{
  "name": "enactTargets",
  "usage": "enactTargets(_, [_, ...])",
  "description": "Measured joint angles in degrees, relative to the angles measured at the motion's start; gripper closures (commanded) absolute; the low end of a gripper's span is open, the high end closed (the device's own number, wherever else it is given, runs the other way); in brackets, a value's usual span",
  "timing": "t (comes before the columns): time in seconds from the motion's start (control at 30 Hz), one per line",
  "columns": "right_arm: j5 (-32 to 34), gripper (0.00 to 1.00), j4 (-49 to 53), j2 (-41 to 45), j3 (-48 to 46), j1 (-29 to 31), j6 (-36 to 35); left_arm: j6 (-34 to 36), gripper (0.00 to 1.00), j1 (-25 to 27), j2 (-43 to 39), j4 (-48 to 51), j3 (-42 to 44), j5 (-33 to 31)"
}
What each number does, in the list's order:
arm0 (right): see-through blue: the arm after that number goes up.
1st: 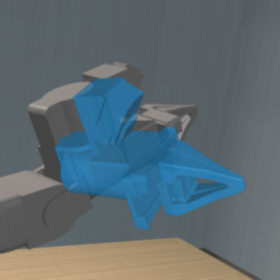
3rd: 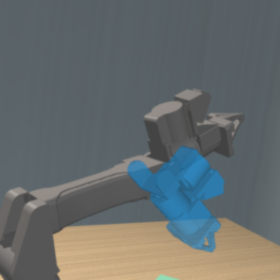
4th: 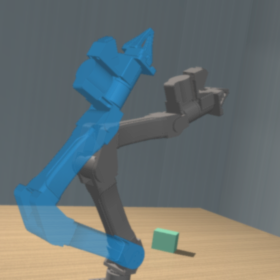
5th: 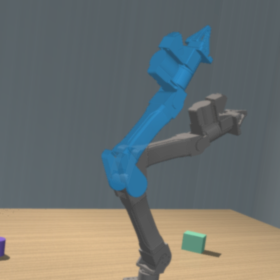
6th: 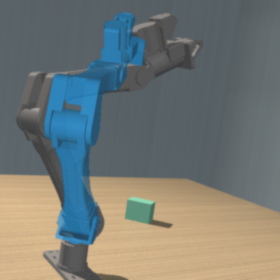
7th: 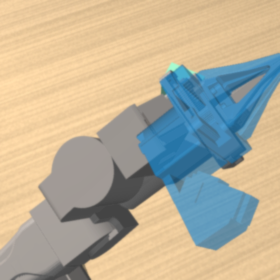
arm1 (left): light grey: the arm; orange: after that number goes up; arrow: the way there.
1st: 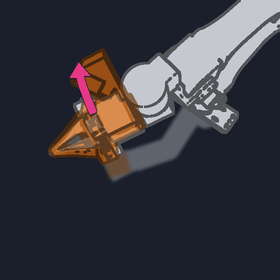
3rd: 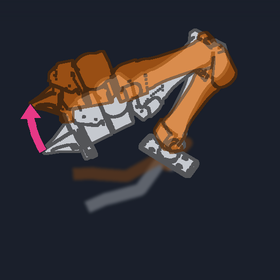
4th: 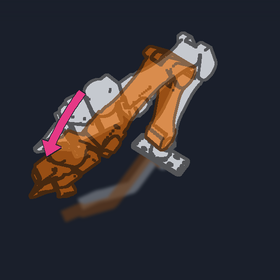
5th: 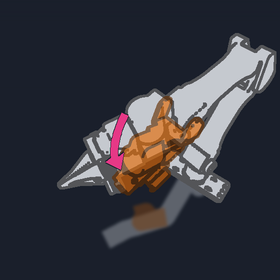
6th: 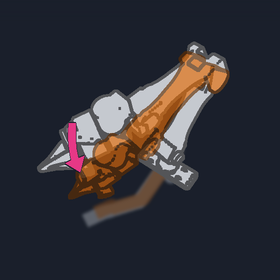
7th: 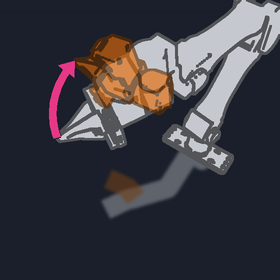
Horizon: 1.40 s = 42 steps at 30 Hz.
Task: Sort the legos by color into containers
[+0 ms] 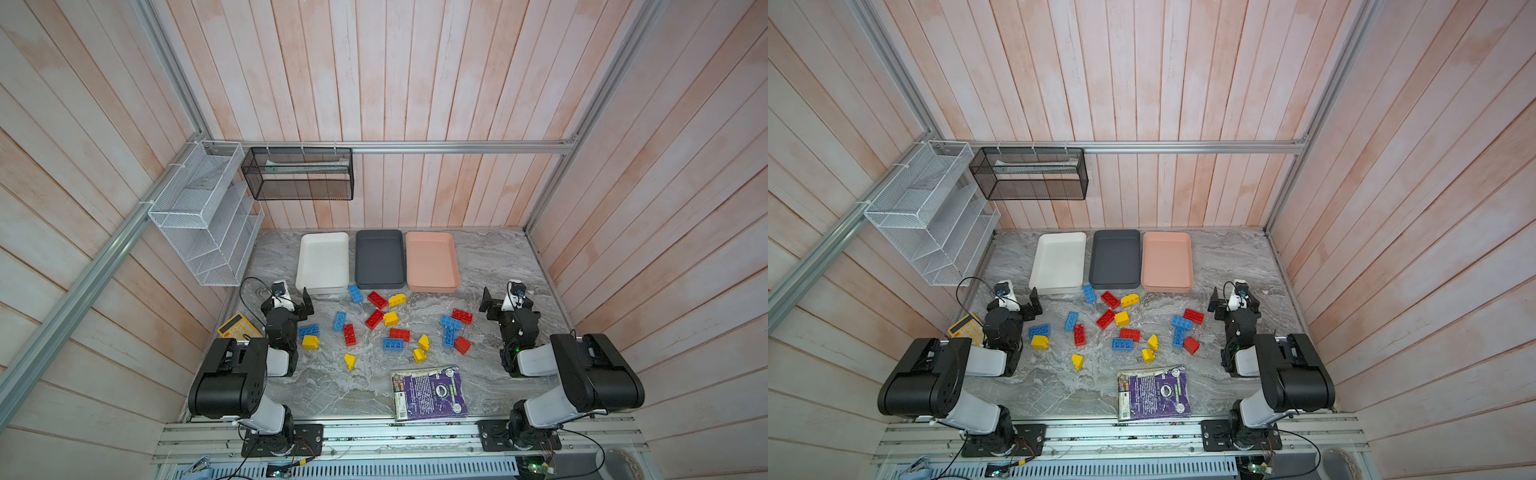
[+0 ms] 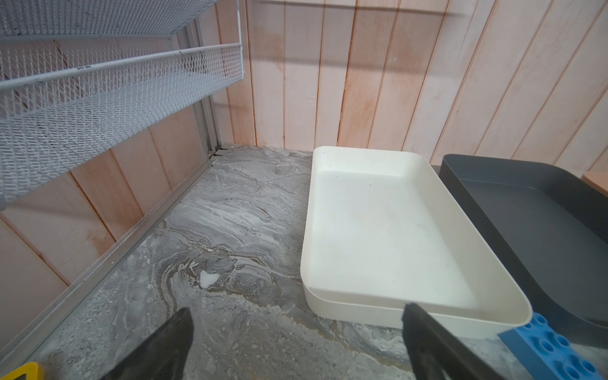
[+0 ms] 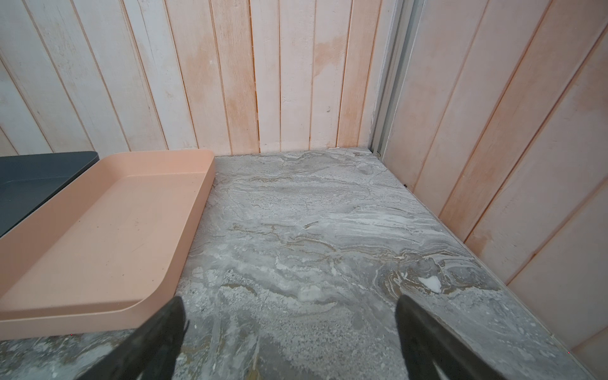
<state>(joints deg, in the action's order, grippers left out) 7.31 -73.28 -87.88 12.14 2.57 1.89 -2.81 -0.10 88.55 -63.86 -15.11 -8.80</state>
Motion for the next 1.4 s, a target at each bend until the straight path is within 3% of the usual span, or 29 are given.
enactTargets(0.1, [2.27,0.00,0.85,0.55,0.11,0.48,0.11,0.02,0.00,0.04,-0.09,0.09,-0.04,-0.11])
enactTargets(0.2, [5.99,0.00,11.10,5.44,3.41,1.40,1.60,0.04,0.00,1.05,-1.55,5.88,-2.67,-2.56])
enactTargets(0.37, [8.81,0.00,26.43,15.32,12.74,2.10,6.71,-1.90,0.00,5.51,-6.49,27.50,-18.51,-11.04])
enactTargets(0.53, [10.91,0.00,40.39,24.02,17.88,6.71,11.72,-8.61,0.00,9.31,-11.10,53.07,-36.39,-12.31])
enactTargets(0.63, [11.10,0.00,48.89,27.82,21.22,10.60,14.36,-12.90,0.00,11.87,-14.12,65.18,-41.11,-12.50])
enactTargets(0.8, [10.84,0.01,60.87,28.76,27.36,15.80,18.67,-18.05,0.00,17.90,-19.76,81.46,-42.38,-12.46])
enactTargets(1.0, [9.38,0.09,71.28,28.59,25.68,20.83,22.49,-21.75,0.00,23.69,-23.15,94.64,-43.12,-11.39])
enactTargets(1.23, [8.09,0.35,78.60,25.14,22.62,25.38,24.74,-21.94,0.00,24.15,-27.93,99.30,-42.42,-10.01])
enactTargets(1.4, [7.80,0.38,82.12,20.96,22.58,29.55,27.12,-20.11,0.00,24.15,-29.94,98.60,-39.87,-9.44])
